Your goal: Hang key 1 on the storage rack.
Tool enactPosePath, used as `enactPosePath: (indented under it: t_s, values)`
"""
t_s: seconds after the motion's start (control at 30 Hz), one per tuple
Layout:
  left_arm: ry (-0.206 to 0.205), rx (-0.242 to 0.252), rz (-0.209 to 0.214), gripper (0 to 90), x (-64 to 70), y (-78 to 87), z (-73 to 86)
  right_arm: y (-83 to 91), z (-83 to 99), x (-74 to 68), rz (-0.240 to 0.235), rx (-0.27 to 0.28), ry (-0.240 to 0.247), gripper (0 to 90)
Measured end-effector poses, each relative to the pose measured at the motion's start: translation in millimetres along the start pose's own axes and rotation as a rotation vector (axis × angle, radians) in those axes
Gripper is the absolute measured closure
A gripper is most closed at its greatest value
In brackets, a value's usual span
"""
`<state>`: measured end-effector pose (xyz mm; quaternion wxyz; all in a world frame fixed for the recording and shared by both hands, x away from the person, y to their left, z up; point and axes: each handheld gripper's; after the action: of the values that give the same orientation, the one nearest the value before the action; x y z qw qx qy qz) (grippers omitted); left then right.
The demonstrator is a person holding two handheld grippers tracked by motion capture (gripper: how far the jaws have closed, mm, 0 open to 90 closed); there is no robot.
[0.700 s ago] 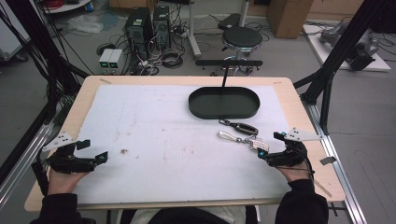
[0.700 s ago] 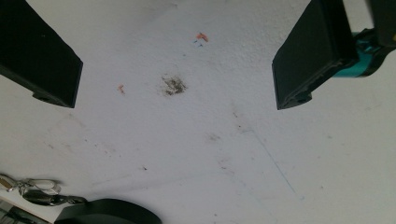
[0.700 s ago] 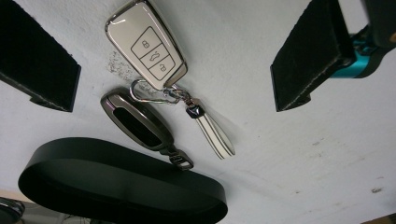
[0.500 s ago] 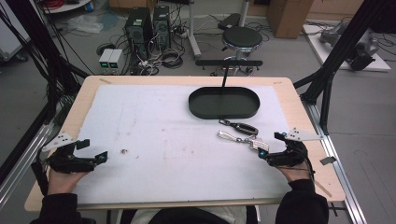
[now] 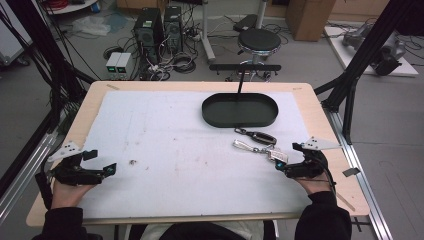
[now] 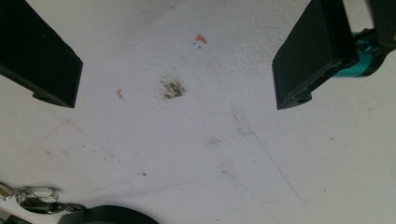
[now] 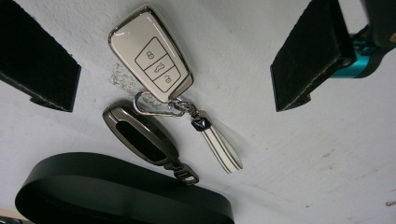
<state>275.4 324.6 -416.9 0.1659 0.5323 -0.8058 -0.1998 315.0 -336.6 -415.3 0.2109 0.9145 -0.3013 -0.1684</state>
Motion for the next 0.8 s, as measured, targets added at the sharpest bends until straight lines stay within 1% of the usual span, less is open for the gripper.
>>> enactPosePath:
  t_s: [0.03, 0.1, 0.2, 0.27, 0.33, 0.43, 0.57, 0.63, 0.67, 0.7, 0.73, 0.8]
  values:
    - [-0.003, -0.002, -0.001, 2.2, 0.3, 0.1, 0.7, -1.2, -1.0, 1.2, -0.007, -0.011, -0.006, 0.8]
    - [-0.003, -0.003, -0.002, 2.2, 0.9, -0.1, 2.1, -1.6, -3.2, 0.9, -0.017, -0.007, -0.013, 0.8]
    - [0.000, -0.007, -0.004, 2.2, 1.0, -0.6, 3.9, -2.9, -6.9, 0.1, -0.013, -0.012, 0.000, 0.8]
    - [-0.004, -0.005, -0.005, 2.2, 0.8, -0.5, 4.4, -7.0, -10.8, -0.4, -0.024, -0.022, 0.004, 0.8]
    - [-0.007, 0.004, -0.007, 2.2, 1.1, -0.5, 4.8, -10.6, -14.0, -0.7, -0.028, -0.049, 0.007, 0.8]
    - [-0.009, 0.008, -0.010, 2.2, 1.4, -0.8, 5.4, -15.0, -20.7, -1.9, -0.038, -0.072, 0.024, 0.8]
    - [-0.013, 0.006, -0.010, 2.2, 1.8, -1.1, 5.3, -17.5, -27.3, -2.3, -0.040, -0.095, 0.033, 0.8]
    - [-0.014, 0.003, -0.011, 2.2, 1.9, -1.3, 5.4, -19.7, -31.9, -2.2, -0.040, -0.113, 0.037, 0.8]
    - [-0.014, 0.004, -0.011, 2.2, 2.0, -1.2, 5.4, -22.4, -35.4, -1.7, -0.039, -0.130, 0.046, 0.8]
    - [-0.014, 0.005, -0.011, 2.2, 2.1, -1.1, 5.4, -22.4, -35.4, -1.7, -0.039, -0.130, 0.046, 0.8]
    - [-0.014, 0.006, -0.011, 2.2, 2.1, -0.9, 5.4, -25.8, -38.6, -1.5, -0.039, -0.151, 0.057, 0.8]
    - [-0.015, 0.014, -0.008, 2.2, 2.3, -0.1, 5.5, -29.6, -41.6, -1.5, -0.041, -0.166, 0.064, 0.8]
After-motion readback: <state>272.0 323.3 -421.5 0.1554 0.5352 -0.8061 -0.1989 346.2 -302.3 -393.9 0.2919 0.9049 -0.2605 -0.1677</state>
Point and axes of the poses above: each handheld gripper's, and its own axes: y roughly backward along the jaws, z roughly out of its underside, x roughly to its right, and after that the axes turned 13 degrees about -z, right-handed
